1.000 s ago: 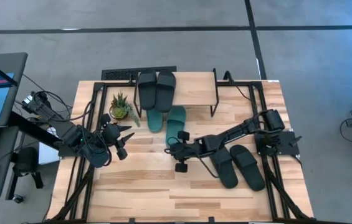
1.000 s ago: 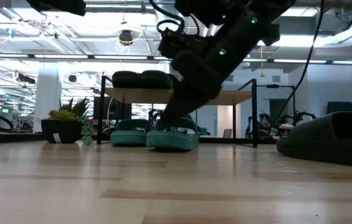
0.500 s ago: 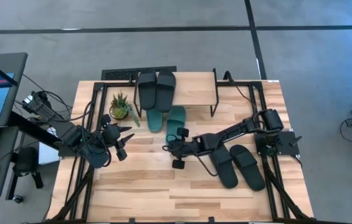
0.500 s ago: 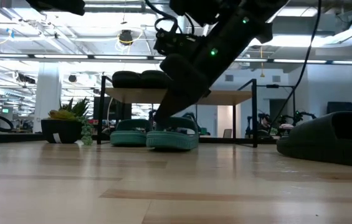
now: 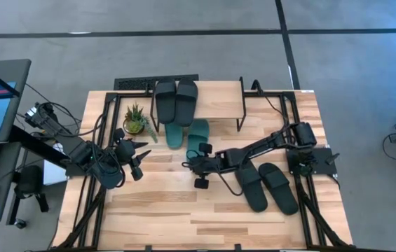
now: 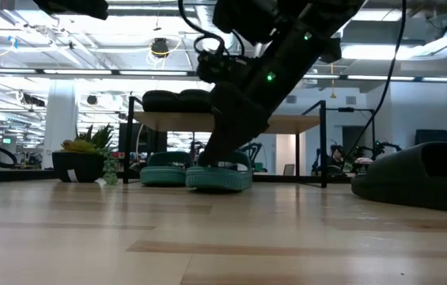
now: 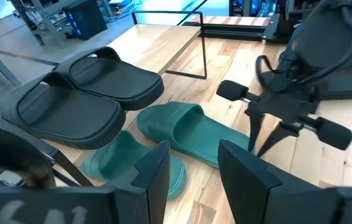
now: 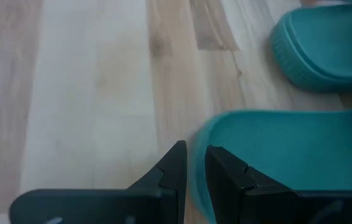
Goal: Pick and place slides into the shelf
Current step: Put the blue slide under the shelf
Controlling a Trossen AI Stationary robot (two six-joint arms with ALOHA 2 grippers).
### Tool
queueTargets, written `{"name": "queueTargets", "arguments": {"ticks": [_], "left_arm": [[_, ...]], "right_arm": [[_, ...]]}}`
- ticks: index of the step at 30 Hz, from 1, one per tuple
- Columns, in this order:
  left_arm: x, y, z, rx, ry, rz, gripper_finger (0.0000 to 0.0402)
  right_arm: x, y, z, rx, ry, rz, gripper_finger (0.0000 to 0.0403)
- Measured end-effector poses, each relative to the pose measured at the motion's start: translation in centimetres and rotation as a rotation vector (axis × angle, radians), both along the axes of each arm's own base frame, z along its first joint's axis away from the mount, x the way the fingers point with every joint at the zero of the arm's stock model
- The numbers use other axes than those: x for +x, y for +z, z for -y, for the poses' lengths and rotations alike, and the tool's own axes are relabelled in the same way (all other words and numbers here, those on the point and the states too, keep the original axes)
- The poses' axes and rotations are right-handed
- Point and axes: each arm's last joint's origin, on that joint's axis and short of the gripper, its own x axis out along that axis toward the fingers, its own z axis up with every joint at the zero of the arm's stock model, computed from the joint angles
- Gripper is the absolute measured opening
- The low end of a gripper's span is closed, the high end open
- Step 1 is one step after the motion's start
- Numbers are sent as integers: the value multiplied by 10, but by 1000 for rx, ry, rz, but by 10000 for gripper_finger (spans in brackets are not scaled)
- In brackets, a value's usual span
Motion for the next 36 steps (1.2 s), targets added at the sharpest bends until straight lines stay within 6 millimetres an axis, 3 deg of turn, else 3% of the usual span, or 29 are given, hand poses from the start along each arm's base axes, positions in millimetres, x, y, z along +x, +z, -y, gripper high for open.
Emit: {"name": "queueTargets", "arguments": {"ticks": [18,36], "left_arm": [[0,0,0,-5,5,6,125],[0,0,0,-5,5,5,125]], "right_arm": [[-10,-7,7,2,-5,-133,49],[-9,-8,30,-4,-47,-152,49]]}}
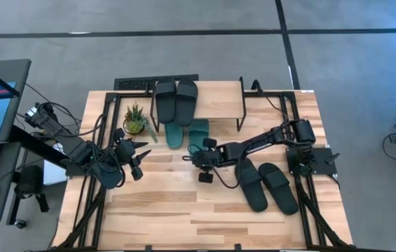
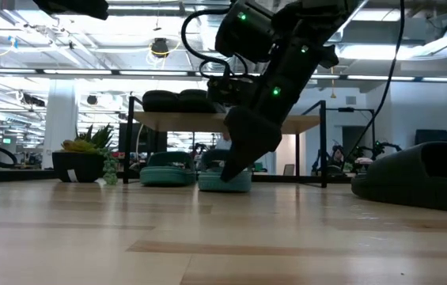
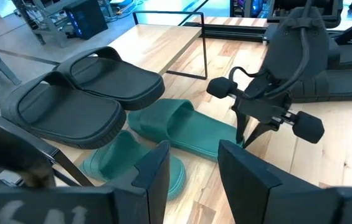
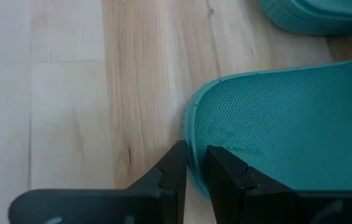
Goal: Pick and place slides into the shelf
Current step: Put the blue slide under the shelf
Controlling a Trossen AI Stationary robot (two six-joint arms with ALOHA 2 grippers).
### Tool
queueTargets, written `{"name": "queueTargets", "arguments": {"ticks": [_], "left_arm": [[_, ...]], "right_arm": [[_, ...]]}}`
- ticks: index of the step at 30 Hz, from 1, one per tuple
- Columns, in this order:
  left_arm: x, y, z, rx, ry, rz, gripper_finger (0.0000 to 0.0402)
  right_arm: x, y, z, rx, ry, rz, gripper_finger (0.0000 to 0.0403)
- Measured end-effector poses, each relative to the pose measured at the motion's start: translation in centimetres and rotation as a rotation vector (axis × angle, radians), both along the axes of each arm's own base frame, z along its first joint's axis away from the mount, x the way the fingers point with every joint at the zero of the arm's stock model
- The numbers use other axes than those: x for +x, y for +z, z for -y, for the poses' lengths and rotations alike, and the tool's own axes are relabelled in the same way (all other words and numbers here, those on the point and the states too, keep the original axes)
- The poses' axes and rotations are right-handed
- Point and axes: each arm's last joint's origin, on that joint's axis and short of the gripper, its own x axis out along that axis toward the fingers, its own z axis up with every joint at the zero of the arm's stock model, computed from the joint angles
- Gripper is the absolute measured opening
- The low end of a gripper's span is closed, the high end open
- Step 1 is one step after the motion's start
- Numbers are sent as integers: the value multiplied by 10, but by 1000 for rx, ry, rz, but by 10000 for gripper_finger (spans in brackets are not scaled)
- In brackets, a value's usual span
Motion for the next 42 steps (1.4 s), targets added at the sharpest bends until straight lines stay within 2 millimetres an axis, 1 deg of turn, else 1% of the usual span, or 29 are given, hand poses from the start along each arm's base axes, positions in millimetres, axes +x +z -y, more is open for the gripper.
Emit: {"name": "queueTargets", "arguments": {"ticks": [5,13,20,25,31,37,42], "left_arm": [[0,0,0,0,0,0,125],[0,0,0,4,4,4,125],[0,1,0,10,14,13,125],[0,1,0,10,14,14,125],[0,1,0,9,14,14,125],[0,1,0,9,14,14,125],[0,1,0,10,14,14,125]], "right_arm": [[-2,-1,5,-7,-13,-24,49],[-9,-3,5,-17,-12,-105,49],[-9,-3,5,-19,-12,-112,49],[-9,-3,11,-26,11,-121,49],[-3,3,18,-57,57,-132,49],[-3,3,33,-75,24,-148,49],[-4,3,37,-82,39,-159,49]]}}
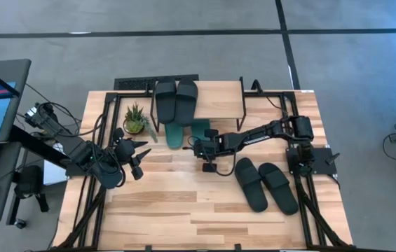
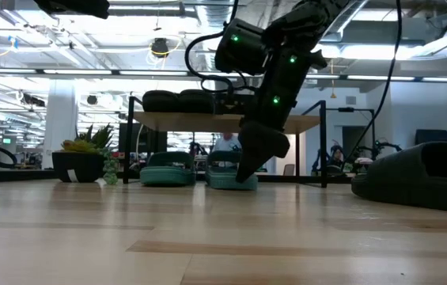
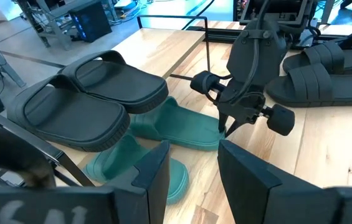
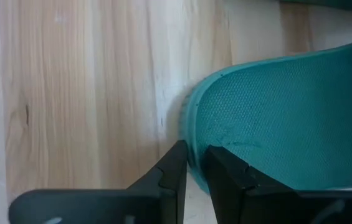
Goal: Pick and place slides into the shelf
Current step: Put the blue slide under the shelf
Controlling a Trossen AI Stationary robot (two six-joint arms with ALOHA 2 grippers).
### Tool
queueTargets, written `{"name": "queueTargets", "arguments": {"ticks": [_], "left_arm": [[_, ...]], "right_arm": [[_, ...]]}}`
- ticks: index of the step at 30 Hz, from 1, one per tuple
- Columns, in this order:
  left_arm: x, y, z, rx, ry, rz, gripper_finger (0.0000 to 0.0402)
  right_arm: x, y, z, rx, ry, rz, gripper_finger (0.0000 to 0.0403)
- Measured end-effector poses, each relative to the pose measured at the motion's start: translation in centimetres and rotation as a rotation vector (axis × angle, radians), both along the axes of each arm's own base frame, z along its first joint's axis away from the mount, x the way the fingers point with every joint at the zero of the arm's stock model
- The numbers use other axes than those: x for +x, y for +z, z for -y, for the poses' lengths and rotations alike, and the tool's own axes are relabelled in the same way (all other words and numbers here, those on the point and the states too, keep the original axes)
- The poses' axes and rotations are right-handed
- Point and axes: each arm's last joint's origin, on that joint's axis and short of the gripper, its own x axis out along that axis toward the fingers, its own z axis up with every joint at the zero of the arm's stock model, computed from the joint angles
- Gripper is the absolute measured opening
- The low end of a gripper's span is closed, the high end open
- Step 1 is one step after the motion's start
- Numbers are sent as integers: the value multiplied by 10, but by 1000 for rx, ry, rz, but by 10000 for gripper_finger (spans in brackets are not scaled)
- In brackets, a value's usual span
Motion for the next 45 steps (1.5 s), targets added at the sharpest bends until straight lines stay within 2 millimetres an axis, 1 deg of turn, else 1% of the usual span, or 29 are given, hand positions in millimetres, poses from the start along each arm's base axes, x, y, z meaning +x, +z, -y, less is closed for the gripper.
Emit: {"name": "queueTargets", "arguments": {"ticks": [8,11,14,17,22,27,34,39,41,45], "left_arm": [[0,0,0,2,1,1,125],[0,0,0,2,2,1,125],[0,0,0,2,2,2,125],[0,0,0,0,3,5,125],[1,1,0,-9,5,16,125],[1,1,1,-9,4,19,125],[1,1,1,-7,3,18,125],[1,1,1,-7,2,17,125],[1,1,1,-6,2,16,125],[1,1,1,-6,2,16,125]], "right_arm": [[0,0,0,-17,41,-7,42],[2,1,-5,-23,61,5,32],[6,4,-10,-14,95,55,31],[9,9,-15,7,122,98,45],[5,7,-17,23,105,64,73],[2,5,-22,32,102,31,82],[2,5,-29,24,83,40,73],[1,6,-30,26,87,37,69],[1,6,-32,23,98,36,56],[0,6,-41,12,141,28,11]]}}
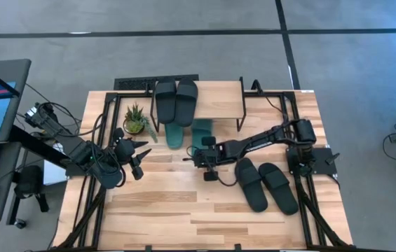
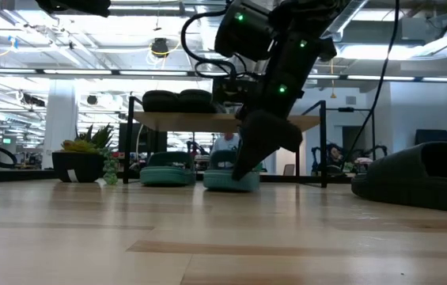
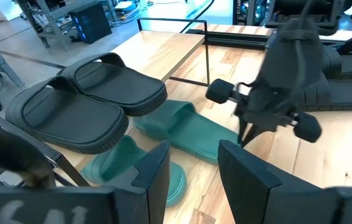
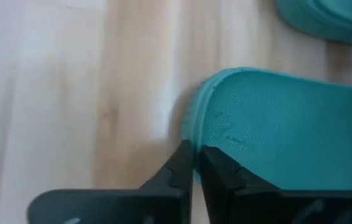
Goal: Pick and place slides into the shelf
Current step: Put the blue slide under the shelf
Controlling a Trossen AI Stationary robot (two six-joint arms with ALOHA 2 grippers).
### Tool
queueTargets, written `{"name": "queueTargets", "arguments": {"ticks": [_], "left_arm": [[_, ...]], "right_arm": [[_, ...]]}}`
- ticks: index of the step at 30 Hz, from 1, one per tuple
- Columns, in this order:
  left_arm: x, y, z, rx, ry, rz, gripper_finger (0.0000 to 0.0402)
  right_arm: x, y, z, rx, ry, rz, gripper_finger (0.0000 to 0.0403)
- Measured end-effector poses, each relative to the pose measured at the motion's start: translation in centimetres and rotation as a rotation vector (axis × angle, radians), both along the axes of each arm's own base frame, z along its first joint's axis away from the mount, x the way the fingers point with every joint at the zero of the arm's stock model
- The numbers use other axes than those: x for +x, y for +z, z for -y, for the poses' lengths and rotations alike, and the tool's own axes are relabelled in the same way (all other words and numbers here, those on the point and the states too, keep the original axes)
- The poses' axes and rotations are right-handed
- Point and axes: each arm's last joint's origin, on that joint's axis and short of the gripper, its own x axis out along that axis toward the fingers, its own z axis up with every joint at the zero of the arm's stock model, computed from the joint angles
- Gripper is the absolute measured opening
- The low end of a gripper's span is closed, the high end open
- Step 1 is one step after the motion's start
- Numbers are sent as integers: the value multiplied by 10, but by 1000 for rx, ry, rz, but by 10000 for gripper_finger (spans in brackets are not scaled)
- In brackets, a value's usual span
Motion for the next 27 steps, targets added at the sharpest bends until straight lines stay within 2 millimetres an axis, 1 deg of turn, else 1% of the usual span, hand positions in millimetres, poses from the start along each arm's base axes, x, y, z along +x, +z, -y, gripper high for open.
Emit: {"name": "queueTargets", "arguments": {"ticks": [9,12,16,23,27], "left_arm": [[0,0,0,17,-5,-8,125],[0,0,0,25,4,-2,125],[0,1,-1,31,11,3,125],[0,1,0,28,12,8,125],[0,1,0,27,12,10,125]], "right_arm": [[-9,-1,-27,-24,92,-66,4],[-14,-2,-33,-31,109,-104,2],[-17,-3,-34,-52,86,-126,1],[-24,-4,-22,-87,26,-204,1],[-22,-4,-17,-86,12,-199,1]]}}
